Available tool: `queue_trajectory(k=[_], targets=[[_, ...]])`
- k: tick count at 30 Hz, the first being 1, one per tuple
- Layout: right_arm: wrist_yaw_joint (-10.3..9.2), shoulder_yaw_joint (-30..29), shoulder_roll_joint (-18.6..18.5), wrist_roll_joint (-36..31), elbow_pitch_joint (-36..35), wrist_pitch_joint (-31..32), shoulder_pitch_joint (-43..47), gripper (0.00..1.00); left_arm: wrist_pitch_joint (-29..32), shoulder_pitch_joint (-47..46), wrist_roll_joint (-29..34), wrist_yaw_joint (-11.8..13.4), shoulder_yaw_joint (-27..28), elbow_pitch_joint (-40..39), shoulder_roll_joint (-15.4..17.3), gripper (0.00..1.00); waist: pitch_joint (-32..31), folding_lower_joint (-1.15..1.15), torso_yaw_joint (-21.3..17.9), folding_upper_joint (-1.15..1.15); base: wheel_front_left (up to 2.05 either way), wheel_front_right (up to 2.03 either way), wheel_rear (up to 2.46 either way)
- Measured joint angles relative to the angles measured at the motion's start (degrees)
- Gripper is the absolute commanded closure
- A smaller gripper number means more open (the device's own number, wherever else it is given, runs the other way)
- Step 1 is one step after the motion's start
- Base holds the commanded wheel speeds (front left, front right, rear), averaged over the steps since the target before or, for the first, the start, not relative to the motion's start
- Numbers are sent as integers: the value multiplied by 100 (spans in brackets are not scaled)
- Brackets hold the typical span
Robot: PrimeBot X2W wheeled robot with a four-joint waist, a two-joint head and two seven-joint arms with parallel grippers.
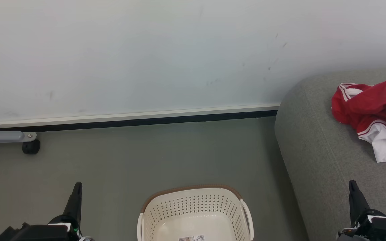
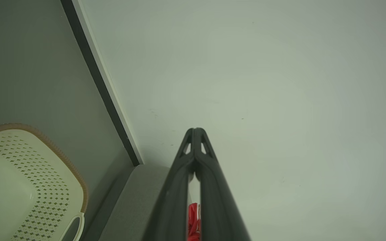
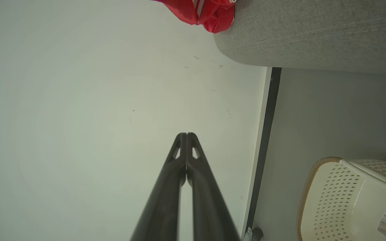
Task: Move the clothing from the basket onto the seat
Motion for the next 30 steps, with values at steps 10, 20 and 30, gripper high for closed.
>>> queue_trajectory(k=[10,20,30], targets=[[0,0,0,1,0,0,0,100,0,0,0,0,-1,3,0,100,0,0,0,0,0,0,0],[0,0,1,1,-1,0,0,100,0,0,0,0,-1,4,0,100,0,0,0,0,0,0,0],[0,0,1,1,-1,0,0,100,0,0,0,0,-1,7,0,100,0,0,0,0,0,0,0]])
